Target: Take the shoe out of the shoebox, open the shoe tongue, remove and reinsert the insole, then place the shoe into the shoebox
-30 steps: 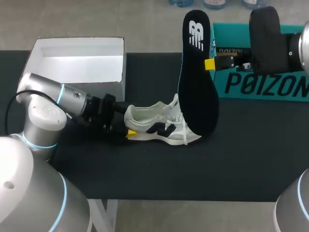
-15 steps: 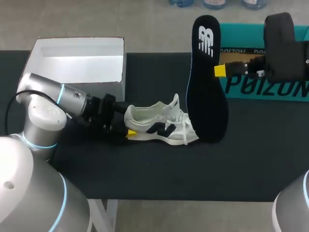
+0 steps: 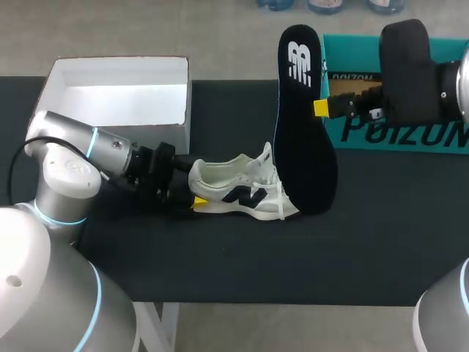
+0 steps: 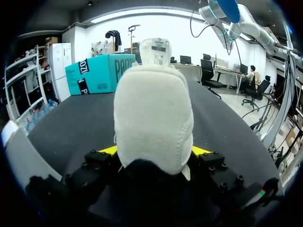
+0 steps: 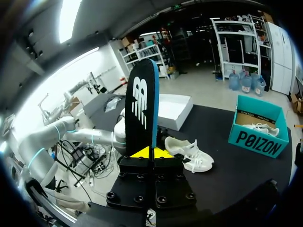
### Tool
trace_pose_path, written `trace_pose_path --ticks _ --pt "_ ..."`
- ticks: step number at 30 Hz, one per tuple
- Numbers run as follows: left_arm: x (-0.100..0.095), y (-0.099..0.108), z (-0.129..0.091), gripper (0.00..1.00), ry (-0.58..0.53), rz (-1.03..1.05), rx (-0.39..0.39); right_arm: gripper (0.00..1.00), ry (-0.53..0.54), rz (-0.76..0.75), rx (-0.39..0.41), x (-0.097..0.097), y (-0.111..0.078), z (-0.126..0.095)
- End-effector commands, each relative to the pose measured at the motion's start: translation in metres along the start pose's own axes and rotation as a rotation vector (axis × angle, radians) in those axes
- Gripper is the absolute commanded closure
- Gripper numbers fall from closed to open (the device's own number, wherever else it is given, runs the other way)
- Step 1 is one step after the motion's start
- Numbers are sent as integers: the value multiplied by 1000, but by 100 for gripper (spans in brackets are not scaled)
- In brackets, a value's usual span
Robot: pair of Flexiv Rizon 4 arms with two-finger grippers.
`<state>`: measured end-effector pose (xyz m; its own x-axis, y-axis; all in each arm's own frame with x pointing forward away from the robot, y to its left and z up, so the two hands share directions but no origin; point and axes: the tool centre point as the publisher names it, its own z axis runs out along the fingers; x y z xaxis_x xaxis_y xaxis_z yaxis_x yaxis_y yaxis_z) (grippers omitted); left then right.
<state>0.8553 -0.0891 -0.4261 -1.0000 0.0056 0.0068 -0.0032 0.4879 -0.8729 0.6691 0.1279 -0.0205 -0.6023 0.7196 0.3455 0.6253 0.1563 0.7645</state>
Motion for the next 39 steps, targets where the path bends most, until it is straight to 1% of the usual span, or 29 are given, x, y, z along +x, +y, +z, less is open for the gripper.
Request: trace_pose_path --ticks 1,4,6,10,18,34,35,36,37,39 --pt "-1 2 2 100 -2 0 1 100 -18 5 -1 4 11 19" --pt "-1 2 2 100 -2 0 1 100 -29 3 -3 2 16 25" --pt "-1 2 2 100 -2 0 1 100 -13 4 -6 3 18 26" --pt "-1 2 2 100 -2 0 1 100 94 54 -7 3 15 27" --pt "-1 2 2 100 -2 0 1 100 83 48 17 -1 10 26" --pt "-1 2 2 100 -2 0 1 100 83 48 17 -1 10 26" --pt "-1 2 2 79 -2 0 1 100 83 48 17 -1 10 26" --pt "0 3 -1 38 -12 -10 -11 100 83 48 17 -1 10 26" --pt "1 4 -6 0 -23 -13 -23 100 83 48 17 -1 10 26" --pt "2 8 -10 0 -45 -41 -37 100 83 48 17 -1 10 26"
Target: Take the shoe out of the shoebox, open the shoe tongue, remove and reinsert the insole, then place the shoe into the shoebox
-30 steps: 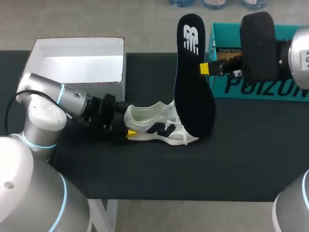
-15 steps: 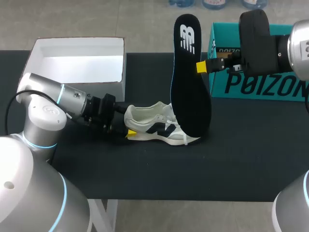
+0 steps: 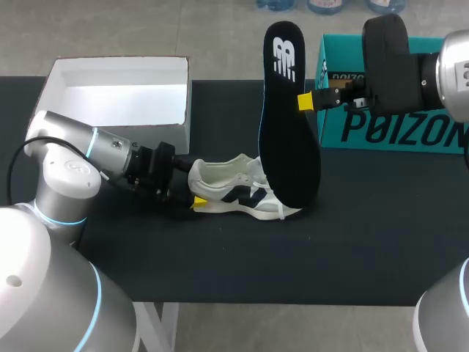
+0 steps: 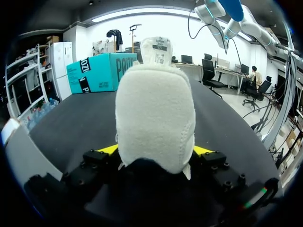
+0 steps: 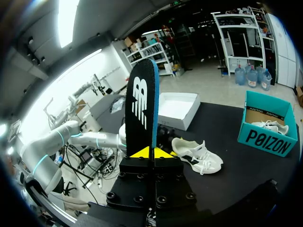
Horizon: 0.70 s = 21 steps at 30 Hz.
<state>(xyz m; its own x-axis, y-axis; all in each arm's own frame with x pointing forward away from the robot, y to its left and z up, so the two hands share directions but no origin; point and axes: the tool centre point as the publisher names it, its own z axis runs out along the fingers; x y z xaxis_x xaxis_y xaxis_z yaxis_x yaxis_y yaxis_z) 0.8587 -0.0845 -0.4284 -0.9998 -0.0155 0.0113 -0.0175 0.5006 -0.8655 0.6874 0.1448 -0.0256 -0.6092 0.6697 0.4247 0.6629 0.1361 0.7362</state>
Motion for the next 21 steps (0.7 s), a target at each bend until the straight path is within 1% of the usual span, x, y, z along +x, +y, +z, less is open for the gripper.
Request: trace_pose_path --ticks 1,6,9,11,16,21 --pt "5 6 -9 0 -33 -30 -23 100 2 0 -2 -1 0 3" --pt "5 5 -10 0 -35 -41 -58 100 2 0 -2 -1 0 3" --pt "5 -3 -13 0 -28 -22 -87 100 2 0 -2 -1 0 3" --pt "5 -11 -18 0 -20 -16 -127 100 2 0 -2 -1 0 3" --pt "4 -27 -36 0 -15 -36 -258 100 2 0 -2 -1 0 3" --pt "10 -40 -51 0 -28 -73 -366 100 2 0 -2 -1 0 3"
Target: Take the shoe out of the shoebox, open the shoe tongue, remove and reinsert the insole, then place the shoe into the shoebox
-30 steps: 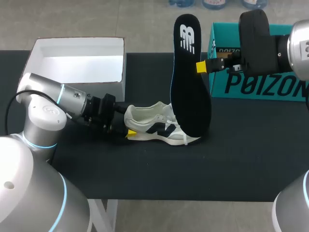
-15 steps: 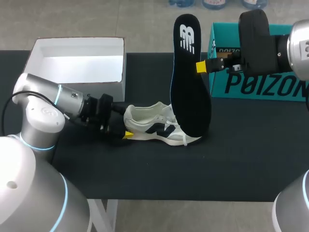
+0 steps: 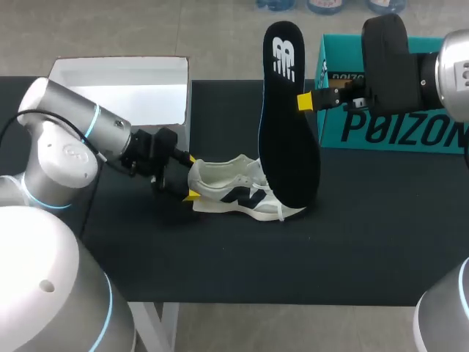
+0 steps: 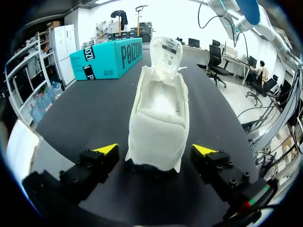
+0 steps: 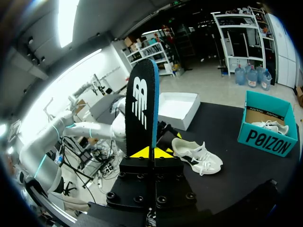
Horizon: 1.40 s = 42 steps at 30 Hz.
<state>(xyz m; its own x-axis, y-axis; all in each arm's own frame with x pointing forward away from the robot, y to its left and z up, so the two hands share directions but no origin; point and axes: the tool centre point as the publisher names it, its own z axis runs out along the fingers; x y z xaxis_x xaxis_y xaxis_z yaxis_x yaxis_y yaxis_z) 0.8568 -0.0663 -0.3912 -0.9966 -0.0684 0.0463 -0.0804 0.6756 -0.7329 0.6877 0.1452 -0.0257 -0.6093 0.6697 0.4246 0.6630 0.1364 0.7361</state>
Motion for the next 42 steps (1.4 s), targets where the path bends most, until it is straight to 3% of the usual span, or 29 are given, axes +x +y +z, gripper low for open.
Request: trace_pose_path --ticks 1,9,14,22,23,26,29,35,41,42 --pt "9 -16 -26 0 -14 -28 -175 100 2 0 -2 -1 0 2" --pt "6 -60 -57 0 -90 21 -293 100 2 0 -2 -1 0 2" --pt "-9 -79 -53 0 -72 19 -359 100 2 0 -2 -1 0 2" --pt "-43 -97 -23 0 23 37 -347 100 2 0 -2 -1 0 2" --pt "-45 -99 -17 5 35 44 -349 100 2 0 -2 -1 0 2" --pt "-45 -105 -1 4 70 69 -379 100 2 0 -2 -1 0 2" --pt "-41 -107 12 8 106 92 -388 100 2 0 -2 -1 0 2" --pt "-42 -103 37 0 137 125 -391 100 2 0 -2 -1 0 2" --pt "-46 -100 59 9 139 141 -368 100 2 0 -2 -1 0 2" --pt "-46 -100 63 18 152 140 -375 100 2 0 -2 -1 0 2"
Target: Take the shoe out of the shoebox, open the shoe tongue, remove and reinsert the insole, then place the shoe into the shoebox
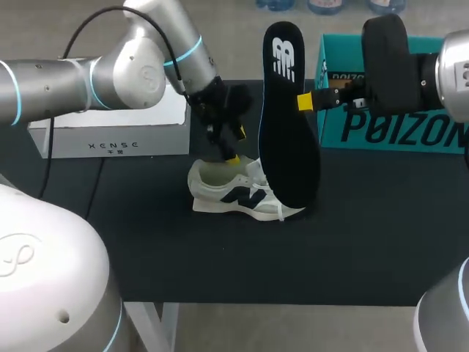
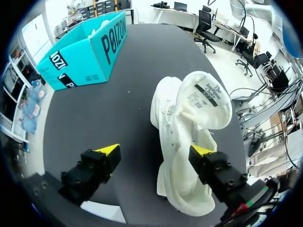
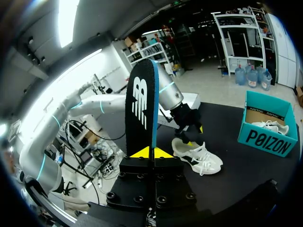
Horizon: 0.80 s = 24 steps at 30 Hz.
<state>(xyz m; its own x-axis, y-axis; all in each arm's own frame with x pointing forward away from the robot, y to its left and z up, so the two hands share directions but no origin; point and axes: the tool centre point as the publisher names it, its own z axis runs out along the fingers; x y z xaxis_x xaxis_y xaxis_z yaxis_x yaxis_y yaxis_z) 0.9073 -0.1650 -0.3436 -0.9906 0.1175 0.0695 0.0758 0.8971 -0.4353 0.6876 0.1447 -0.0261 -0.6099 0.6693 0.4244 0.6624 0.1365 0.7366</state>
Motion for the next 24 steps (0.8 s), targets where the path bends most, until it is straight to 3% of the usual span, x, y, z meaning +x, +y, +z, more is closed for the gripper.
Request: trace_pose_path --ticks 1,5,7,8,11,15,24 --pt "-7 -4 25 20 22 8 9 100 2 1 -1 0 0 2" --pt "-2 -8 35 33 44 18 1 100 2 1 -1 0 0 2" --pt "1 -9 40 53 51 18 -15 100 2 1 -1 0 0 2" --pt "1 -10 43 57 54 18 -17 100 2 1 -1 0 0 2" --pt "3 -10 51 100 62 23 -17 100 2 1 -1 0 0 2" --pt "12 -14 52 100 33 -3 -6 100 2 1 -1 0 0 2" --pt "12 -14 52 100 33 -3 -6 100 2 1 -1 0 0 2"
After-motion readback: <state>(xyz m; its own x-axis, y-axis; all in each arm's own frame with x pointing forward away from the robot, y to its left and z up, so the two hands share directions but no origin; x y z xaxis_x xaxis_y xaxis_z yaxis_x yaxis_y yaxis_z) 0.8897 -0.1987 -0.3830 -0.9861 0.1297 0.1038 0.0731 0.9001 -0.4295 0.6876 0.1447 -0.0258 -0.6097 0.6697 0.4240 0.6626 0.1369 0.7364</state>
